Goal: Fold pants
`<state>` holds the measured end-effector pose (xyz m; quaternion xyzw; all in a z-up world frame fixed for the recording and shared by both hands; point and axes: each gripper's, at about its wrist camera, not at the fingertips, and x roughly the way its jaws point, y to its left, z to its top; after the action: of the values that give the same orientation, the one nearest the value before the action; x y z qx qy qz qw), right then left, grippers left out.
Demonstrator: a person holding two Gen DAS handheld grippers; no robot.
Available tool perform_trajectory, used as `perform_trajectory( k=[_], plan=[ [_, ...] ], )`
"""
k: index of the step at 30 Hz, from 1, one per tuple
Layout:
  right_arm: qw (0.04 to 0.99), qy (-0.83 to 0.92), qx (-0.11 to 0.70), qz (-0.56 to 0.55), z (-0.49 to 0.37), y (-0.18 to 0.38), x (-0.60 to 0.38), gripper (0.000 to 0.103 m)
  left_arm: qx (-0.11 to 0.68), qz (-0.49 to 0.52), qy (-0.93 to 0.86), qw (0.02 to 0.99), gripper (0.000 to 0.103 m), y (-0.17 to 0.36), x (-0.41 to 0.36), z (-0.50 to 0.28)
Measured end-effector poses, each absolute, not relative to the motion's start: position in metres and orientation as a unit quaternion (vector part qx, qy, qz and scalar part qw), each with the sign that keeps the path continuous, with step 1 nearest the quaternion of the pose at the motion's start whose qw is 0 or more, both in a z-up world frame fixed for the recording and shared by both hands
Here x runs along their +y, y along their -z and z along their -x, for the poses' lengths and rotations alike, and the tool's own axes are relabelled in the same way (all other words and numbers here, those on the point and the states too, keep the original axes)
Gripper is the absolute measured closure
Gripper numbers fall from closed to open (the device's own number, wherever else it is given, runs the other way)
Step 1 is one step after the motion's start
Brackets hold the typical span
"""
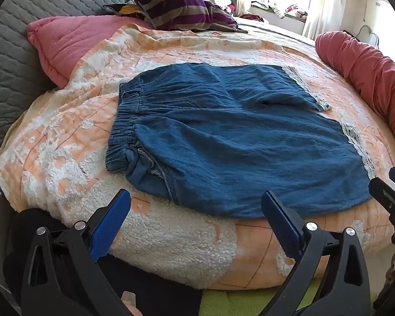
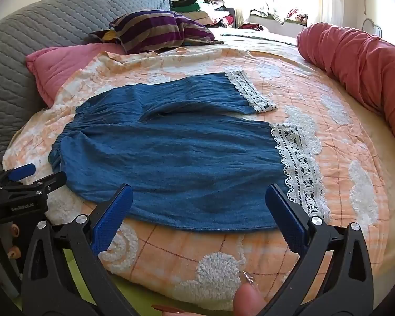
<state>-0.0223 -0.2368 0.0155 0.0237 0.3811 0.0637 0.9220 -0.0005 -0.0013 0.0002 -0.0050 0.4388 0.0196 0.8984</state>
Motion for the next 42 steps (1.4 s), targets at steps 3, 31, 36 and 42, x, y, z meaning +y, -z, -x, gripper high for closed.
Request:
perform_trajectory(
  k=[3, 31, 36, 42],
  plan=[
    [0.921, -0.065, 0.384, -0.02, 0.022, -0.018, -0.239, 0.008, 0.44, 0.007, -0.018, 0.898, 0.004, 0.0, -0.001, 0.0],
    [0.923, -0.054, 0.381, 0.001, 0.024, -0.02, -0.231, 0.008, 0.438, 0.005, -0.013, 0.899, 0.004, -0.002, -0.004, 0.005],
    [0.923, -0.055, 0.381, 0.002, 0.025, -0.021, -0.231, 0.008, 0.436, 0.006, -0.016, 0.9, 0.004, -0.005, -0.002, 0.005],
    [0.923, -0.055, 0.381, 0.003, 0.024, -0.021, -0.23, 0.008, 0.435, 0.004, -0.015, 0.9, 0.004, -0.006, -0.001, 0.005]
  ],
)
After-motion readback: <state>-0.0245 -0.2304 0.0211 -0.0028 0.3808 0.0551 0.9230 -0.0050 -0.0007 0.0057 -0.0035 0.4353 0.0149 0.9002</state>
